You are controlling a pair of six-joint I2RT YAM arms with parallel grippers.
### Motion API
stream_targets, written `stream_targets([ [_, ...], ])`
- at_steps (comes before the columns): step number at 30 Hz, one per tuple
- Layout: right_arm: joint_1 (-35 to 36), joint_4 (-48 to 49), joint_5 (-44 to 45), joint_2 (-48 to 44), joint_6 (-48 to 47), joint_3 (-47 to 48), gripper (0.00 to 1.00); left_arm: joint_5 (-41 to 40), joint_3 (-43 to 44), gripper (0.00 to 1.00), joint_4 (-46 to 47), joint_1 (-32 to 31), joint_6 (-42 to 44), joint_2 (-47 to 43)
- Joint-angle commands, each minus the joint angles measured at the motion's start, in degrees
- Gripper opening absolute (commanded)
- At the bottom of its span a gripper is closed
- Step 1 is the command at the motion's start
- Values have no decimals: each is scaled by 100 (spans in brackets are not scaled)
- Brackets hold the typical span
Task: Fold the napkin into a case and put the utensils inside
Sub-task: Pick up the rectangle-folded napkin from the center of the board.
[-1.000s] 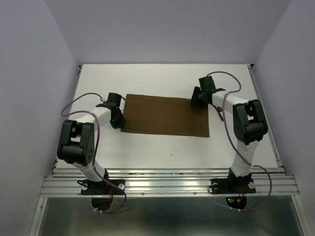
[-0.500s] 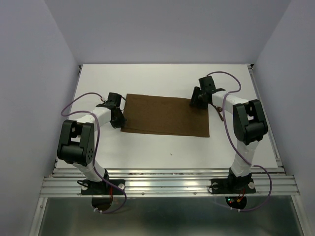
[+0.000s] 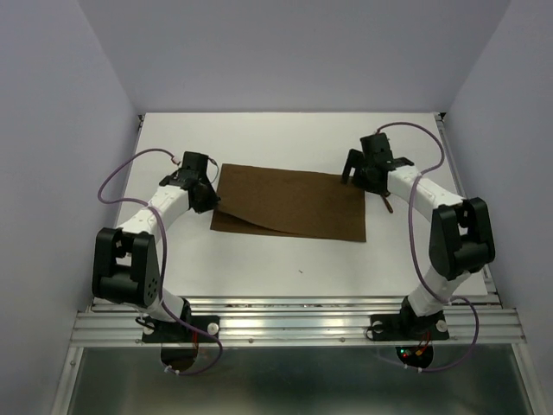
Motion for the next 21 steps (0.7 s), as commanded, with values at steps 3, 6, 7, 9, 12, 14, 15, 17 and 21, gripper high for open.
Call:
stream_targets([
  [3, -54, -686, 776, -1101, 295, -872, 88, 221, 279, 0, -335, -33, 213, -333],
  [6, -55, -931, 672, -1610, 558, -1443, 84, 239, 341, 0, -458, -33, 274, -412],
  [7, -55, -967, 593, -1708, 733, -1706, 80, 239, 384, 0, -520, -33, 301, -439],
  [9, -55, -959, 269, -1962, 882, -1969, 75, 405, 394, 0, -546, -42, 327, -448],
  [12, -55, -967, 197, -2112, 1121, -2374, 61, 397, 394, 0, -538, -42, 345, -439],
  [14, -55, -950, 109, -2139, 1217, -2499, 53, 441, 368, 0, -486, -42, 319, -404],
  [15, -55, -924, 39, -2139, 1244, -2552, 52, 467, 359, 0, -468, -42, 301, -395],
  [17, -55, -722, -251, -2174, 1288, -2745, 52, 529, 350, 0, -433, -60, 292, -378],
  [21, -55, -361, -506, -2140, 1358, -3000, 52, 503, 359, 0, -415, -69, 301, -334],
])
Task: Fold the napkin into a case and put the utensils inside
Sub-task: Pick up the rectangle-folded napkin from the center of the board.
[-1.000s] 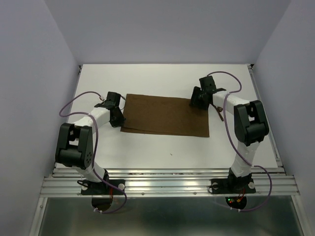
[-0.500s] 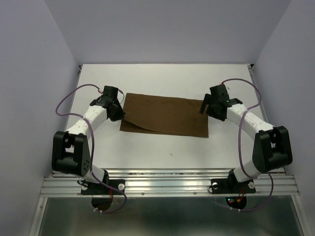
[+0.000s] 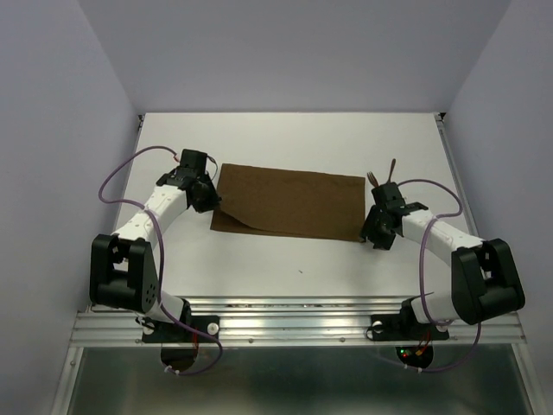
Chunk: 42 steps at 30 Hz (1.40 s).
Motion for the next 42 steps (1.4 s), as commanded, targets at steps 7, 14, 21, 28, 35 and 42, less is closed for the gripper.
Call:
stream_targets([
  [7, -26, 626, -543, -16, 253, -254, 37, 35, 166, 0, 29, -49, 65, -73],
  [14, -26, 617, -288, 36, 209, -78, 33, 62, 166, 0, 73, -66, 100, -3],
  [21, -26, 521, -7, -69, 288, -34, 43, 44, 131, 0, 91, -75, 109, -12],
  [28, -26, 512, 196, -60, 376, -34, 36, 53, 157, 0, 117, -102, 126, 59],
  [35, -26, 591, 125, -95, 359, 10, 24, 18, 140, 0, 135, -137, 144, 76],
  [42, -26, 582, 108, -139, 341, 19, 11, 18, 113, 0, 143, -163, 144, 103],
])
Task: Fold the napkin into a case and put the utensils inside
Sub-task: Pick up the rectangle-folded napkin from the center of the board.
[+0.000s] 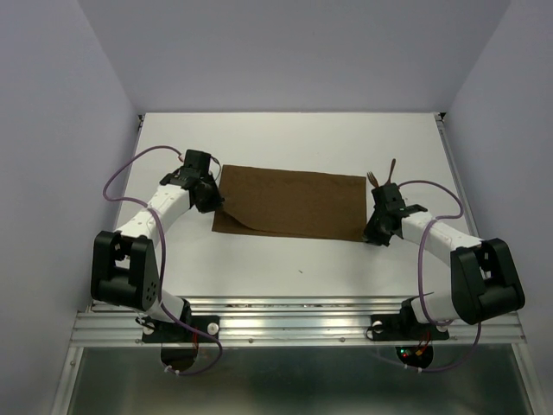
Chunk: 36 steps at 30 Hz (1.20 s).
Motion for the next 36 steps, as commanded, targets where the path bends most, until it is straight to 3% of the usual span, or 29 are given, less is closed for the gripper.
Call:
stream_targets([
  [1, -24, 127, 138, -157, 0, 213, 11, -42, 122, 0, 78, -43, 107, 2],
  [5, -24, 66, 191, -192, -79, 266, 5, -68, 140, 0, 78, -43, 107, 20],
  [7, -24, 40, 226, -210, -132, 292, 11, -68, 149, 0, 87, -52, 107, 28],
  [8, -24, 31, 235, -210, -167, 319, 20, -59, 157, 0, 78, -52, 107, 46],
  [11, -24, -13, 305, -149, -150, 328, 27, -50, 166, 0, 87, -60, 115, 81],
  [20, -24, -4, 349, -69, -132, 345, 27, -42, 166, 0, 95, -78, 142, 99],
  [21, -24, -4, 358, -69, -132, 345, 26, -42, 175, 0, 95, -87, 142, 107],
  [26, -24, 31, 384, -130, -132, 345, 2, -42, 166, 0, 95, -104, 142, 134],
  [36, -24, 31, 498, -175, -307, 977, 1, 99, 587, 0, -45, -104, 151, 81],
])
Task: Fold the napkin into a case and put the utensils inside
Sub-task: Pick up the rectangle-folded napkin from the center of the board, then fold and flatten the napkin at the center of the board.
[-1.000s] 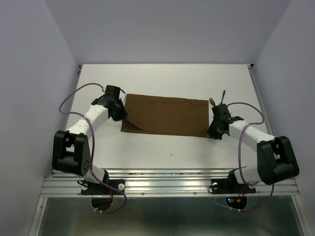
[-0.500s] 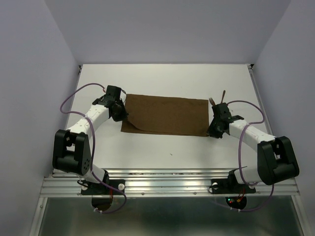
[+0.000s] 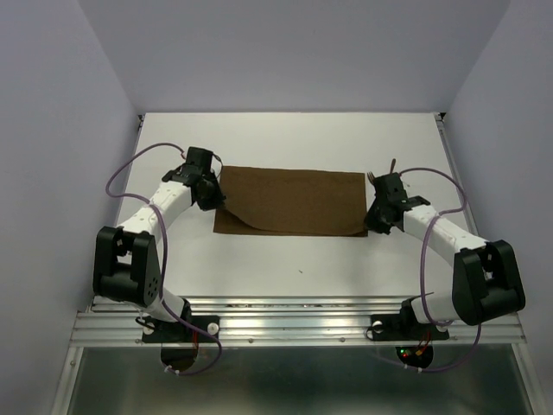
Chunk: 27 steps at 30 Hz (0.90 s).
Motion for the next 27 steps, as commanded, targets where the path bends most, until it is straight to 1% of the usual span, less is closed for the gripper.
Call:
stream_targets([
  [1, -24, 116, 297, -96, -181, 639, 1, 82, 546, 0, -41, -43, 94, -96],
  [4, -24, 151, 596, 150, -330, 1306, 1, 143, 1029, 0, -23, 1, 129, -44],
  [5, -24, 177, 701, 246, -383, 1725, 1, 204, 1196, 0, -15, 27, 146, 87],
  [6, -76, 204, 746, 491, -505, 1965, 1, 205, 1606, 0, -49, 36, 164, 193],
  [7, -77, 221, 790, 632, -576, 2211, 1, 179, 1819, 0, -84, 71, 181, 298],
  [8, -77, 282, 851, 782, -646, 2448, 1, 109, 2056, 0, -128, 80, 225, 543],
  [9, -146, 309, 860, 940, -769, 2920, 1, 108, 2502, 0, -155, 106, 243, 676],
  [10, -147, 344, 834, 1272, -822, 3169, 1, 160, 2707, 0, -164, 167, 261, 791],
  [11, -199, 362, 817, 1441, -884, 3650, 1, 213, 3092, 0, -129, 220, 269, 1044],
  [12, -200, 371, 825, 1773, -980, 3872, 1, 283, 3278, 0, -120, 264, 261, 1168],
  [13, -269, 380, 808, 1776, -1016, 4109, 1, 353, 3472, 0, -111, 317, 252, 1291],
  [14, -270, 380, 755, 2090, -1051, 4329, 1, 467, 3683, 0, -111, 378, 261, 1554],
  [15, -270, 423, 755, 2232, -1077, 4531, 1, 460, 4067, 0, -111, 405, 261, 1678],
  [16, -331, 485, 738, 2494, -1130, 4855, 1, 399, 4245, 0, -94, 449, 269, 1923],
  [17, -393, 485, 694, 2619, -1104, 5024, 1, 407, 4578, 0, -76, 466, 243, 2047],
  [20, -455, 765, 632, 2979, -1095, 5447, 1, 451, 5107, 0, 55, 510, 234, 2486],
  [23, -577, 907, 527, 3321, -1034, 5815, 1, 442, 5248, 0, 485, 511, 217, 2724],
  [26, -631, 916, 395, 3577, -1025, 6219, 1, 486, 5669, 0, 347, 528, 225, 3127],
  [27, -631, 916, 360, 3648, -1042, 6299, 1, 521, 5941, 0, 189, 528, 234, 3225],
])
